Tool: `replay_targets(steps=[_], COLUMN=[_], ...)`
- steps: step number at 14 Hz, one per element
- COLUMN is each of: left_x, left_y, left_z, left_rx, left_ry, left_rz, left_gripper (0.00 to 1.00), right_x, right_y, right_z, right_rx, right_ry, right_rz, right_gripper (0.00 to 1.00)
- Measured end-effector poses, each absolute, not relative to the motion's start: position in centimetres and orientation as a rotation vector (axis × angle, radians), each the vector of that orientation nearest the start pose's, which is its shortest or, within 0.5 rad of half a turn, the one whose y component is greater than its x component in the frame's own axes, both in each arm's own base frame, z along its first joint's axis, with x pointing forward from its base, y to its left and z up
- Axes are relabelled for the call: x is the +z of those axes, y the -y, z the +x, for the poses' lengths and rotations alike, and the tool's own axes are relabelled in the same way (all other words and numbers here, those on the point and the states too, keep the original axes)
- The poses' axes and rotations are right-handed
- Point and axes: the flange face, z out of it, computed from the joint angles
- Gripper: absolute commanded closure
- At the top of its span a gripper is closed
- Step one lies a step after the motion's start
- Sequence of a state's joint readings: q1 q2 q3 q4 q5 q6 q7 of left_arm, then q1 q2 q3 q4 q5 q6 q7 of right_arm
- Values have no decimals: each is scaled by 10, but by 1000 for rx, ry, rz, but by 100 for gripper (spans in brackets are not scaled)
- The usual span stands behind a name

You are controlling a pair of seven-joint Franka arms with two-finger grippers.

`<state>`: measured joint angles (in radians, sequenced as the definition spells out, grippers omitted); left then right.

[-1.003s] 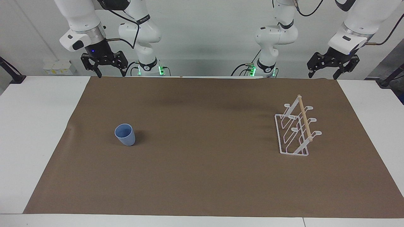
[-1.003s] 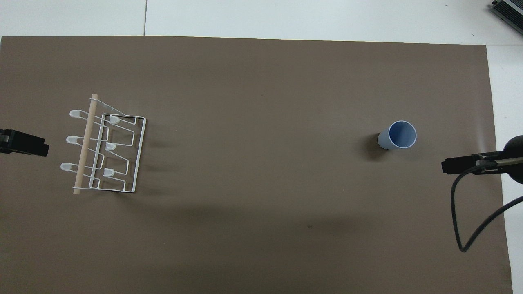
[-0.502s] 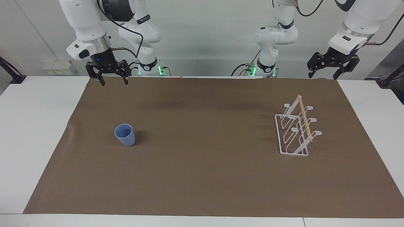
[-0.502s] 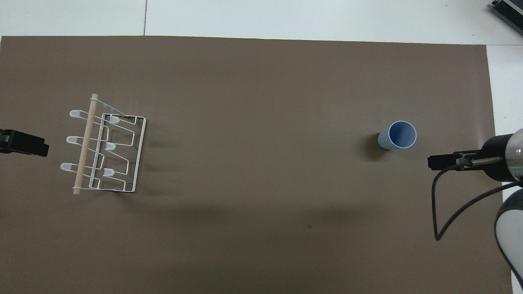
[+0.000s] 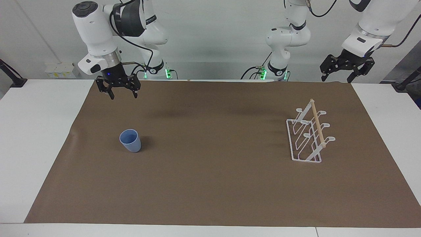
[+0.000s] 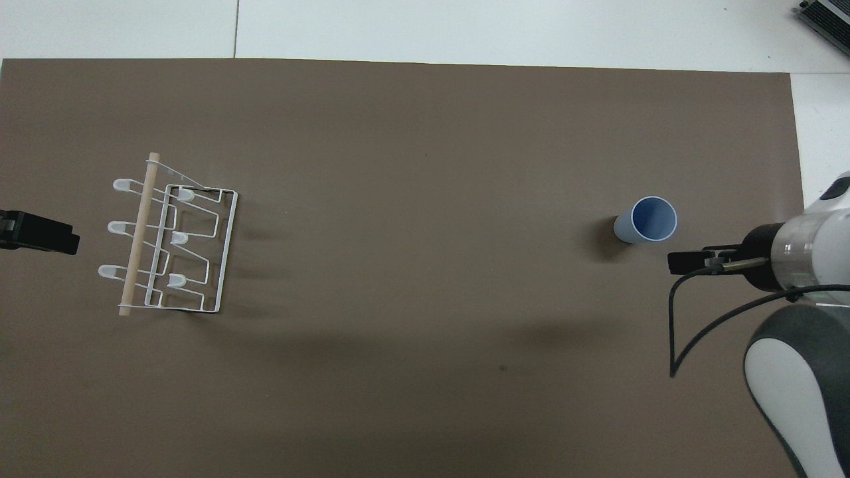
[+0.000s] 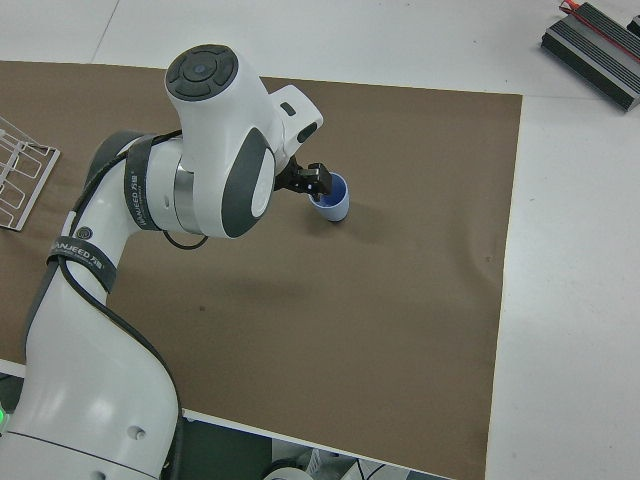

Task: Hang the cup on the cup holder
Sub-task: 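Move the right gripper toward the light blue cup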

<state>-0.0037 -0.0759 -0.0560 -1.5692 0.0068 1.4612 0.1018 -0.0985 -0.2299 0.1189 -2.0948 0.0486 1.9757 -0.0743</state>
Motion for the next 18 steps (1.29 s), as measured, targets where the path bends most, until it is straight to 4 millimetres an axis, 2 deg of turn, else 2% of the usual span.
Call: replay_targets(steps=[4,8,13,18], left_x=[657,657,657,657], left_y=[32,32,32,31], left_z=[518,518,518,518], left_rx=[51,51,51,51], left_ry=[-251,-251,-251,-251], left_rz=[-3121,-3121,-3121,-3121], left_gripper=[0,0,0,0], right_x=[492,460,434,427], right_y=[-22,-20,-19,-19], right_z=[505,522,535,538], right_rx=[-181,-205,-212,-215], right_ry=[132,127,123,122], right_rz=[-3116,-3109,-3103,-3101], right_gripper=[0,0,0,0])
